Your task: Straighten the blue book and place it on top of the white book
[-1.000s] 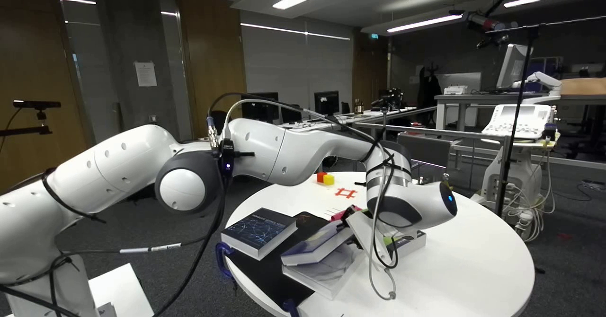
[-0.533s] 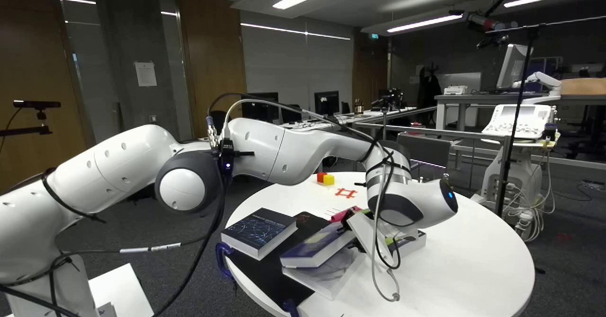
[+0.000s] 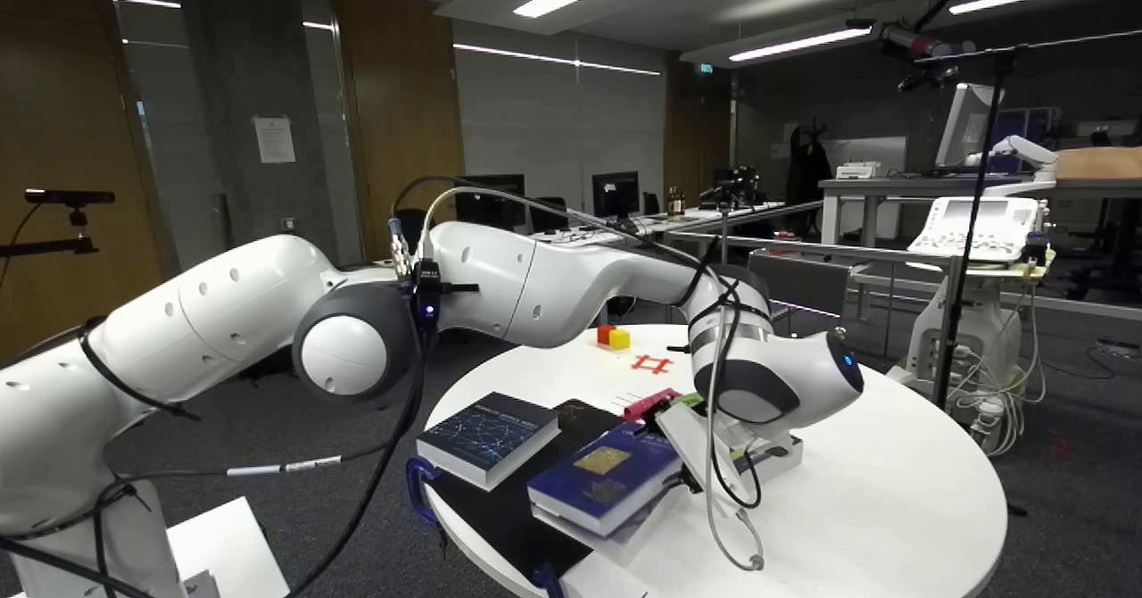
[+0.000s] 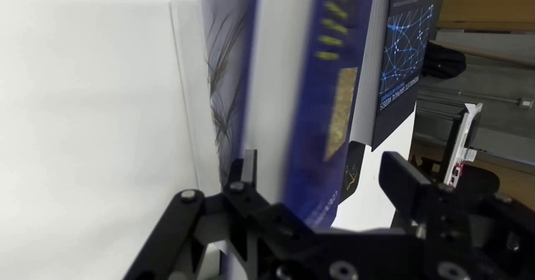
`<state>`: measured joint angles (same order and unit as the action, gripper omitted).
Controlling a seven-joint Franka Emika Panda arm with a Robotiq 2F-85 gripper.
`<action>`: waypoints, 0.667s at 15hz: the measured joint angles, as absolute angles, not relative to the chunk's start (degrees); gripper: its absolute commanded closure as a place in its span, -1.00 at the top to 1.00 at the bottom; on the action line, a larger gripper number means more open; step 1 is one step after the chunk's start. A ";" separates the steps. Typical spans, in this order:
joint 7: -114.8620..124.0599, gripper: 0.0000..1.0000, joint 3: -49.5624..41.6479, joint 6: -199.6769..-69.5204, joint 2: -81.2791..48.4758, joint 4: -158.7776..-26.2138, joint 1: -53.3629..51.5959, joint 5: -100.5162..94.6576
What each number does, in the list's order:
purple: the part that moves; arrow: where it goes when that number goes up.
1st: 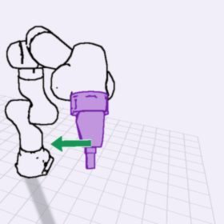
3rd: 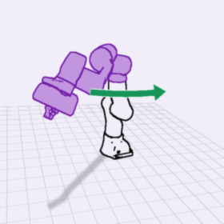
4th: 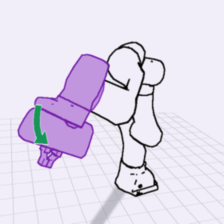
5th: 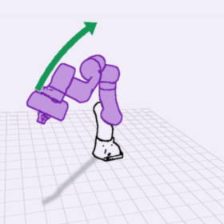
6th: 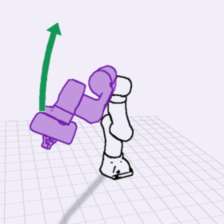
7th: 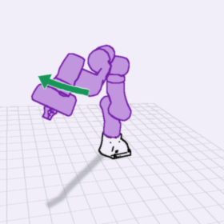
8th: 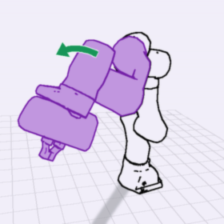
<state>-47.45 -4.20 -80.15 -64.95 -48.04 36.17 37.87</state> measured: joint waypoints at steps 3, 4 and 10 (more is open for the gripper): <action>-47.45 1.00 -4.35 -80.15 -64.94 -47.18 35.92 37.66; -47.44 1.00 -4.35 -80.15 -64.94 -46.88 35.87 37.64; -47.45 1.00 -4.44 -80.24 -64.94 -46.08 35.78 36.82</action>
<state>-47.45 -4.44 -80.24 -64.94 -46.08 35.78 36.82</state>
